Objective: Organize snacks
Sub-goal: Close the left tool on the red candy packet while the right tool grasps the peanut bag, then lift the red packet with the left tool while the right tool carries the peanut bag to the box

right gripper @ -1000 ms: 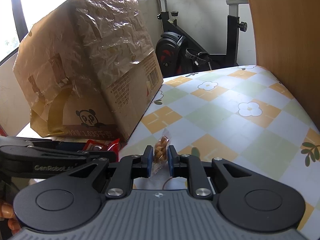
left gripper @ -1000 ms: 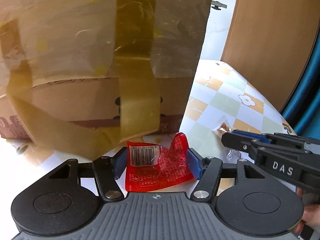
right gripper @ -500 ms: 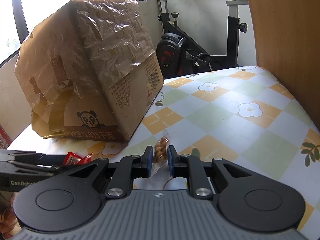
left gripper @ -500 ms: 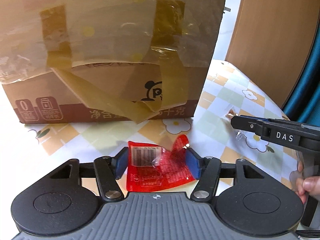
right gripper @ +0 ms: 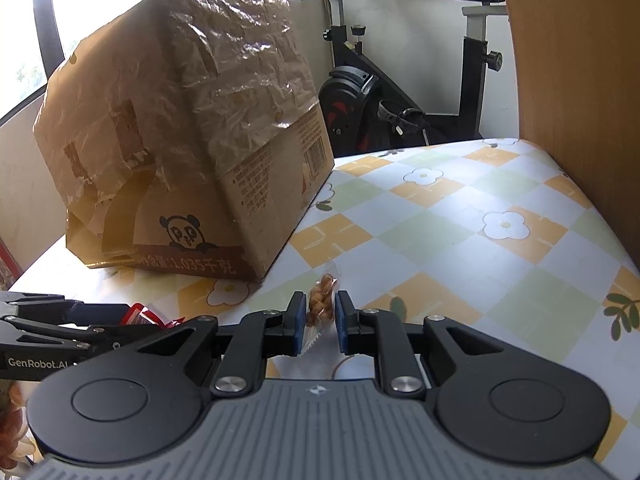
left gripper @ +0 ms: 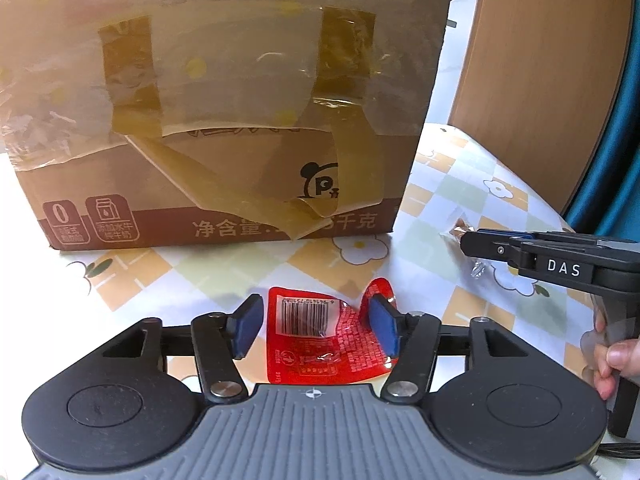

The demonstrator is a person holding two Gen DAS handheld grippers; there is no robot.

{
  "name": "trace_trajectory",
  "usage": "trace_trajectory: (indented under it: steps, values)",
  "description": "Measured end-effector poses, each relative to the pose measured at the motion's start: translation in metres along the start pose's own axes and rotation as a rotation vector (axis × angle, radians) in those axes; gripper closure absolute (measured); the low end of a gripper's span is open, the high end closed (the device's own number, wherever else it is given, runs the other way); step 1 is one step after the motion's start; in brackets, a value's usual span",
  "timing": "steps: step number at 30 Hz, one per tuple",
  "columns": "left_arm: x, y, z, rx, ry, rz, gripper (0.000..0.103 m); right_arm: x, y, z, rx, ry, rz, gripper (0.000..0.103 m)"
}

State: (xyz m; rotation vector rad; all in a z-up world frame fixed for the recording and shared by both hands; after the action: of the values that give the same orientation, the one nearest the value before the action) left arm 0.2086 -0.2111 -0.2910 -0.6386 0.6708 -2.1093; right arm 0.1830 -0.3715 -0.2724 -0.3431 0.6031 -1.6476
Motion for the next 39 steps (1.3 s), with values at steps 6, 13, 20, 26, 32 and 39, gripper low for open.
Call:
trace_trajectory:
  steps: [6, 13, 20, 26, 32, 39]
  values:
    - [-0.005, 0.002, -0.003, -0.02, -0.032, -0.001, 0.024, 0.001, 0.002, 0.0, -0.004, 0.005, 0.004, 0.086]
    - [0.006, 0.007, -0.008, -0.044, 0.046, 0.008, 0.023, 0.002, 0.003, 0.0, -0.008, 0.02, 0.011, 0.086]
    - [0.006, 0.006, -0.004, -0.015, 0.047, -0.026, 0.057, 0.002, 0.004, 0.0, -0.011, 0.03, 0.016, 0.086]
    - [0.009, 0.003, -0.003, -0.01, 0.056, -0.044, 0.063, 0.001, 0.004, 0.0, -0.011, 0.03, 0.015, 0.086]
    - [0.009, 0.003, -0.003, -0.014, 0.052, -0.05, 0.064, 0.002, 0.004, 0.0, -0.012, 0.033, 0.016, 0.086]
    - [0.005, -0.005, 0.0, -0.009, 0.054, -0.035, 0.063, 0.001, 0.004, 0.0, -0.008, 0.029, 0.006, 0.086]
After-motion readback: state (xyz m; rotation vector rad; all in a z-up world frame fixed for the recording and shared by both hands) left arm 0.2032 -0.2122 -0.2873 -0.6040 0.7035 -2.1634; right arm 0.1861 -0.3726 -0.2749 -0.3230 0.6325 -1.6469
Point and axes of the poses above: each gripper's, at about its wrist camera, not at the fingertips, and y roughly the way its jaws point, x to its right, z to its top, the point moved 6 cm from there along y, roughly the way its jaws point, and after that the axes turned 13 degrees about -z, right-handed, at the moved point
